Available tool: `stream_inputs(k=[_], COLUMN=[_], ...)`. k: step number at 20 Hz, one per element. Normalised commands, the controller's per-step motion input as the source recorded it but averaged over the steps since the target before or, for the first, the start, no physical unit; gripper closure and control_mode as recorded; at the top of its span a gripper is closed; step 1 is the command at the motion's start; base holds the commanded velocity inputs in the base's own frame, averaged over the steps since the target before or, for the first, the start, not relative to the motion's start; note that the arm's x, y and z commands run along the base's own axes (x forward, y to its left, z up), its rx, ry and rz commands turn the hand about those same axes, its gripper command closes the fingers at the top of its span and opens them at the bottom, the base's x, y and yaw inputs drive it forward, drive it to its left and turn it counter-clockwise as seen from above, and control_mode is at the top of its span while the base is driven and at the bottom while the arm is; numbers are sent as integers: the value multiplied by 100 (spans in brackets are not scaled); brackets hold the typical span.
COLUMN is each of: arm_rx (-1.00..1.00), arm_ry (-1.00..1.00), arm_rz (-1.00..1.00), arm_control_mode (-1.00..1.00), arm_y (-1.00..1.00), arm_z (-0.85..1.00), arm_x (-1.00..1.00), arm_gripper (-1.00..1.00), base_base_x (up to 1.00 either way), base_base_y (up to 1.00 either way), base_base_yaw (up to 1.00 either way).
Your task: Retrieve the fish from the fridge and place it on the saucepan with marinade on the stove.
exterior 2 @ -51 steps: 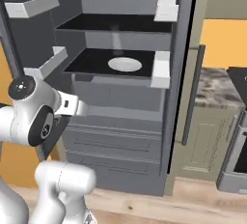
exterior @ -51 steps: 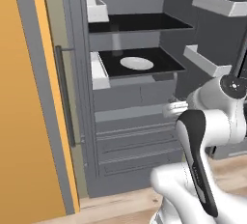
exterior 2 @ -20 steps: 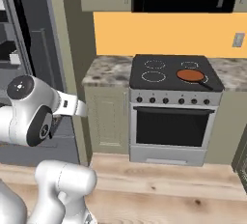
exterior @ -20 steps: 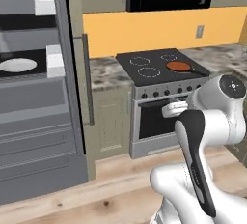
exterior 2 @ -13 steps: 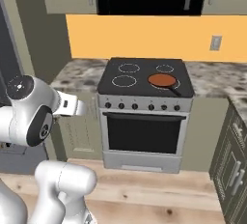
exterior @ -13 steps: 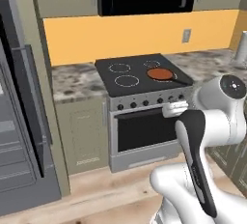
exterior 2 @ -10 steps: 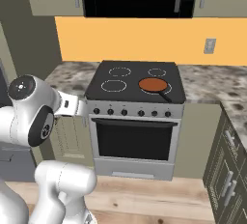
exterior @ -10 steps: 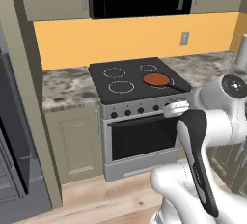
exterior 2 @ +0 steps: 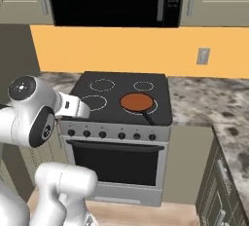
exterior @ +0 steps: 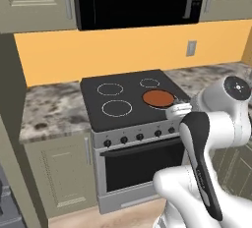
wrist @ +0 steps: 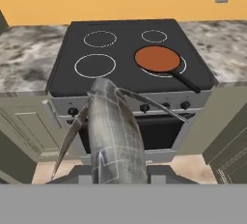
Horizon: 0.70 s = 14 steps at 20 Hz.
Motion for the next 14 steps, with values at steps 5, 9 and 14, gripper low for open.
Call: stream_inputs(k=[5,9,14], arm_rx=[0,0,0], arm_ry=[0,0,0], arm_rz=[0,0,0], arm_control_mode=[100,100,100], arm_y=[0,0,0], arm_z=[0,0,0], arm_x=[0,0,0], arm_gripper=[100,100,100], base_base_x=[29,28,44], base_base_y=[-53,-63,-28], base_base_yaw=[1,11,17])
